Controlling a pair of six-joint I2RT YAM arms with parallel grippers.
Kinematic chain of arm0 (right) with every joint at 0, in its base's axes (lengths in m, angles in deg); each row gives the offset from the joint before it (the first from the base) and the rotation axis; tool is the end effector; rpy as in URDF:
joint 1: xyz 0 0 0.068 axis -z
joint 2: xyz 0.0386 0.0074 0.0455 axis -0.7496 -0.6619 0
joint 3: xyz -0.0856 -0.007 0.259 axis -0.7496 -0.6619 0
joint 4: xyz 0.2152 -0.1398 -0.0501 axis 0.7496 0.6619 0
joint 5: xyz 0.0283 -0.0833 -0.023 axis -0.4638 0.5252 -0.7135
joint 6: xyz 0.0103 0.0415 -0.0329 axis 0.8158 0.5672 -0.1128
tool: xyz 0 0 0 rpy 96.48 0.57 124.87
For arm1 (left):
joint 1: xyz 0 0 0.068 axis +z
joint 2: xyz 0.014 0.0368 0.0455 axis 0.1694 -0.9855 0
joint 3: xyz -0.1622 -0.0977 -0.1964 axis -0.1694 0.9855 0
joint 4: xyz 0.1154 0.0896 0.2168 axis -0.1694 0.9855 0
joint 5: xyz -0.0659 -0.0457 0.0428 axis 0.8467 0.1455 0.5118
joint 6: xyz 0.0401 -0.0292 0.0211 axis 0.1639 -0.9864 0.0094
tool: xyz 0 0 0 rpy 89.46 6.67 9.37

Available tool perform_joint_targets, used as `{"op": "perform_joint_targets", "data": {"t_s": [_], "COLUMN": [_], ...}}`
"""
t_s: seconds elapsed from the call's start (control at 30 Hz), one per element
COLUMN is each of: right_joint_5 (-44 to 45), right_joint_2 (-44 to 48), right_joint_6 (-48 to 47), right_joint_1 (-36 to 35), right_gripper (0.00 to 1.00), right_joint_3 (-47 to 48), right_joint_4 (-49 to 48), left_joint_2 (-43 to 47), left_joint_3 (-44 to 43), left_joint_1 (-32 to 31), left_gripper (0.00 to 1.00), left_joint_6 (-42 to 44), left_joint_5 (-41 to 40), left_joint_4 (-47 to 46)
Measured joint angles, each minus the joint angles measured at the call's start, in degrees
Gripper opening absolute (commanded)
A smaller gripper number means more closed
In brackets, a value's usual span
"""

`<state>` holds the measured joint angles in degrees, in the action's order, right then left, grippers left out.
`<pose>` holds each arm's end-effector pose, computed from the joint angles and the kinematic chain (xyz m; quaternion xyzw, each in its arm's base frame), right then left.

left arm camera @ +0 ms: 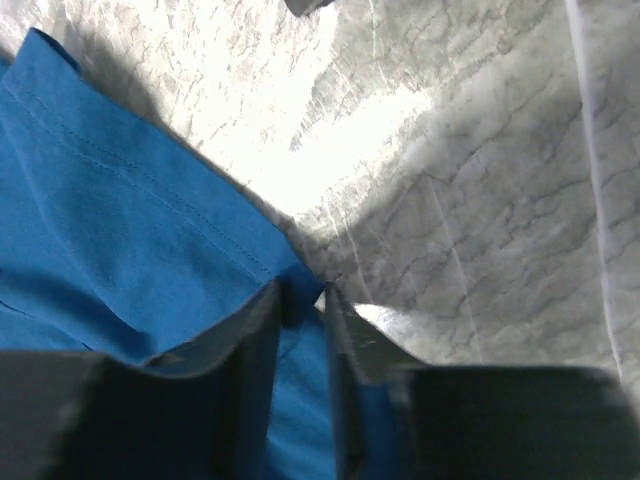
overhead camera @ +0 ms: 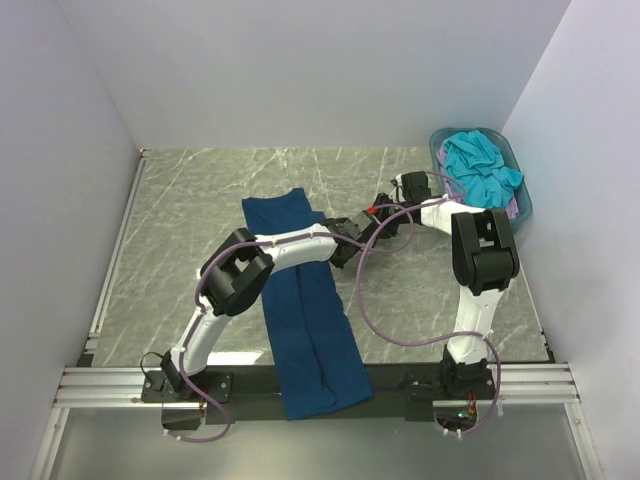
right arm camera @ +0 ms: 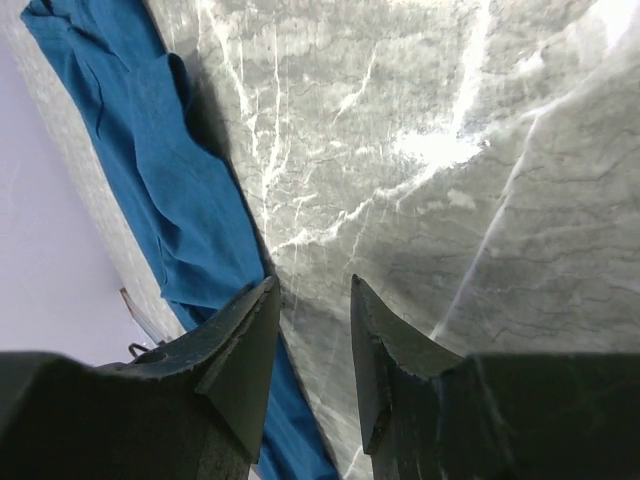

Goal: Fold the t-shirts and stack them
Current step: Fold the tshirt

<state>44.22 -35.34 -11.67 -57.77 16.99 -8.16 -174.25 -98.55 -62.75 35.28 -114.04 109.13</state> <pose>0.3975 0.0859 0.1453 0.0986 0.9045 0.3832 0.1592 0.2913 -0.3619 0.1597 0.3652 0.8805 0.0829 0.2908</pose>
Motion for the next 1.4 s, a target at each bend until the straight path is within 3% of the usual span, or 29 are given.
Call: {"op": "perform_joint_targets", "data": {"t_s": [0.27,0.83,1.4], "right_joint_5": [-0.68,-3.78,-3.78], "right_joint_2": [0.0,-0.92,-13.33], "right_joint_6": [0.02,1.29,2.05], "right_joint_1": [0.2,-0.42,-6.05], "right_gripper": [0.42,0.44,0.46], "right_joint_3": [0.0,2.38,13.73], "right_joint_4": [-0.94,-5.35,-7.65], "left_joint_2": [-0.26,5.07,14.64], "left_joint_3": [0.24,8.31,16.39], "left_joint_1": [-0.76,-2.36,1.49], "left_gripper": [0.01,0.01,0.01], "left_joint_6": [-0.2,-0.15,-4.55], "left_joint_5": [-2.19,-2.12,5.01], "left_joint_4": [0.22,-5.77,-16.13]}}
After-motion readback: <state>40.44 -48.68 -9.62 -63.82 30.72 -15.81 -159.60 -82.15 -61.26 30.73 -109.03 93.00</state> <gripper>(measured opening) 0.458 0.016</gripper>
